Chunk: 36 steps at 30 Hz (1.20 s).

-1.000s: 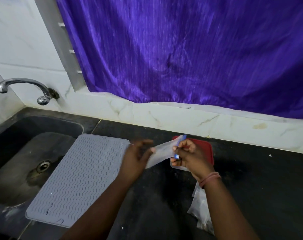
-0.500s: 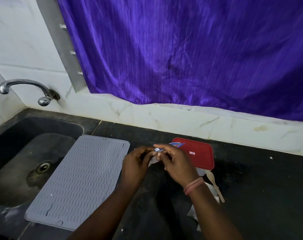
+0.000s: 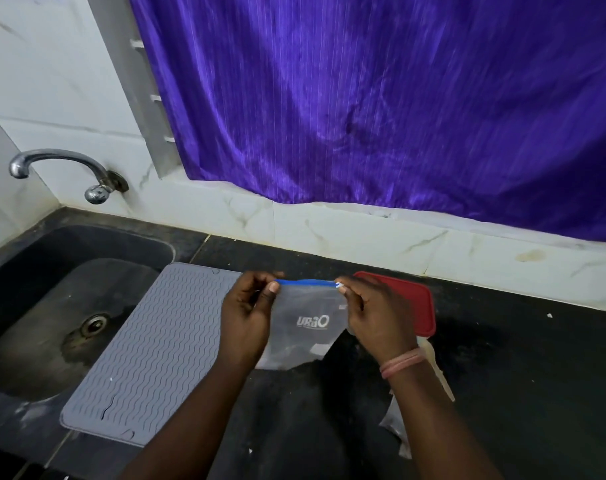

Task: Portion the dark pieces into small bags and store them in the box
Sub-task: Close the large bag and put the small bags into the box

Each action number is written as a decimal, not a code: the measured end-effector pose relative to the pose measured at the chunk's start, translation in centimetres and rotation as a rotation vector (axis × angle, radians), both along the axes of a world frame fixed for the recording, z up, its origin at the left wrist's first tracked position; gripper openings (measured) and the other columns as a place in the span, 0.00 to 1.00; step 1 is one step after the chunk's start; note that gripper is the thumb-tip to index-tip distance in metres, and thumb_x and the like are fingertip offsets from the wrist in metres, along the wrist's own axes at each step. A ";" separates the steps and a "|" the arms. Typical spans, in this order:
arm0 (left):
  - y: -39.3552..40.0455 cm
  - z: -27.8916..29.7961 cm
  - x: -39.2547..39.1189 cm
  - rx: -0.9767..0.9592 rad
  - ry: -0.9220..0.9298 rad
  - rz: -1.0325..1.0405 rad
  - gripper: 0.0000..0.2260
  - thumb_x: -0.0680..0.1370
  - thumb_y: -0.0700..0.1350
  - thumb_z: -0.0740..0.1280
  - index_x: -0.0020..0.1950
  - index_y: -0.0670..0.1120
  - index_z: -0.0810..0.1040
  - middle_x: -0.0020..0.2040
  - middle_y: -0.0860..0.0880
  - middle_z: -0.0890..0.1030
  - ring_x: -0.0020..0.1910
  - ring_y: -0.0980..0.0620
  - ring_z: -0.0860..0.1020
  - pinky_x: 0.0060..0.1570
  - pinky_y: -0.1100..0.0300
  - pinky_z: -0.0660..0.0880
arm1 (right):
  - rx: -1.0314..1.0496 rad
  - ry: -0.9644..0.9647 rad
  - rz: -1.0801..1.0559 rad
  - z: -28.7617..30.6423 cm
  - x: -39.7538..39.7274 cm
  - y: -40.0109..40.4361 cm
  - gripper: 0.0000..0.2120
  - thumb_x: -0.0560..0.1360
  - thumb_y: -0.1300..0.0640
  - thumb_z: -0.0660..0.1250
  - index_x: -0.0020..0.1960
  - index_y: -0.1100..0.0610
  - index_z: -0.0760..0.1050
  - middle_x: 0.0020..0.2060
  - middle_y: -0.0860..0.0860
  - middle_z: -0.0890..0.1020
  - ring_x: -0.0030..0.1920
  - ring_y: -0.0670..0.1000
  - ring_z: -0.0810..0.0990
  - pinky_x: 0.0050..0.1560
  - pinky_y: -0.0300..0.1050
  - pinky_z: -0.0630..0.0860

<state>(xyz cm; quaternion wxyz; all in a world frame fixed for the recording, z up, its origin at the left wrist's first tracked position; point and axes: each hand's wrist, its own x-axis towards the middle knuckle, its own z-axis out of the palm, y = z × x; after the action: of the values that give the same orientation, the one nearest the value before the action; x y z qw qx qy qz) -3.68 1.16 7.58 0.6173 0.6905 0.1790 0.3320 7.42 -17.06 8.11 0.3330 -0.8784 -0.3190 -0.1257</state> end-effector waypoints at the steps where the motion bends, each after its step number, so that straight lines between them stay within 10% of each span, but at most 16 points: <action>1: 0.4 0.0 -0.2 -0.062 -0.023 -0.010 0.02 0.82 0.36 0.66 0.49 0.41 0.77 0.53 0.48 0.86 0.56 0.50 0.83 0.56 0.51 0.79 | -0.008 0.005 -0.019 -0.3 0.4 -0.4 0.12 0.77 0.55 0.65 0.58 0.48 0.83 0.48 0.46 0.80 0.47 0.50 0.80 0.48 0.46 0.79; 8: 1.3 -1.7 0.0 -0.141 0.037 0.116 0.04 0.85 0.41 0.62 0.51 0.48 0.74 0.40 0.49 0.76 0.39 0.49 0.75 0.42 0.43 0.79 | 0.226 0.265 0.002 -2.3 1.1 -0.4 0.08 0.78 0.61 0.67 0.49 0.49 0.81 0.53 0.45 0.78 0.52 0.45 0.79 0.57 0.45 0.77; 11: 1.3 -2.4 0.4 -0.096 0.086 0.161 0.03 0.84 0.48 0.63 0.52 0.52 0.74 0.39 0.41 0.77 0.37 0.46 0.75 0.36 0.42 0.77 | 0.409 0.558 -0.021 -2.5 0.8 0.3 0.05 0.80 0.55 0.65 0.47 0.48 0.77 0.38 0.44 0.81 0.38 0.46 0.77 0.46 0.51 0.77; 16: 1.2 -3.0 0.2 -0.327 0.377 -0.045 0.20 0.78 0.64 0.63 0.60 0.50 0.78 0.51 0.45 0.86 0.48 0.44 0.85 0.52 0.44 0.82 | 0.523 0.563 -0.128 -2.2 0.7 2.0 0.06 0.83 0.60 0.60 0.48 0.53 0.73 0.37 0.52 0.80 0.31 0.38 0.76 0.36 0.37 0.73; 19: 1.0 -4.8 -1.4 -0.596 0.499 -0.364 0.22 0.79 0.59 0.69 0.62 0.43 0.81 0.55 0.40 0.86 0.55 0.38 0.85 0.58 0.38 0.80 | 0.524 0.578 -0.211 -3.4 1.6 3.3 0.10 0.82 0.62 0.58 0.46 0.49 0.72 0.37 0.58 0.82 0.36 0.50 0.82 0.40 0.46 0.77; 23: 1.1 -7.1 -2.3 -0.409 0.578 -0.270 0.16 0.76 0.53 0.75 0.53 0.40 0.84 0.46 0.43 0.88 0.46 0.43 0.87 0.52 0.43 0.83 | 0.489 0.551 -0.270 -4.4 2.7 4.9 0.07 0.81 0.63 0.61 0.54 0.55 0.75 0.46 0.52 0.82 0.48 0.54 0.81 0.48 0.43 0.74; 26: 1.9 -7.6 -1.2 -0.330 0.526 -0.141 0.14 0.78 0.53 0.72 0.52 0.42 0.83 0.44 0.45 0.88 0.42 0.46 0.87 0.46 0.47 0.84 | 0.350 0.551 -0.224 -5.2 2.2 5.9 0.17 0.81 0.61 0.62 0.70 0.57 0.70 0.59 0.54 0.80 0.58 0.53 0.79 0.56 0.40 0.73; 30: 2.6 -9.4 1.2 -0.301 0.579 -0.125 0.11 0.80 0.52 0.71 0.54 0.45 0.82 0.46 0.45 0.88 0.45 0.46 0.87 0.51 0.44 0.83 | -0.008 0.289 -0.124 -8.6 -0.6 6.4 0.20 0.78 0.62 0.61 0.70 0.57 0.71 0.72 0.59 0.68 0.73 0.58 0.67 0.73 0.48 0.66; 36: 3.2 -14.4 4.4 -0.034 0.878 -0.003 0.17 0.79 0.51 0.70 0.63 0.44 0.75 0.59 0.46 0.82 0.56 0.46 0.81 0.60 0.48 0.78 | -0.475 0.436 0.138 -13.2 -4.5 5.2 0.27 0.77 0.61 0.63 0.75 0.55 0.64 0.77 0.59 0.61 0.76 0.59 0.60 0.77 0.48 0.59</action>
<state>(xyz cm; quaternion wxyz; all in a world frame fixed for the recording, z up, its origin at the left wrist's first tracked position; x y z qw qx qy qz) 0.71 4.33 -6.78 0.4943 0.7562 0.4287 0.0029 2.97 -11.82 -5.10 0.1872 -0.9139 -0.3195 0.1661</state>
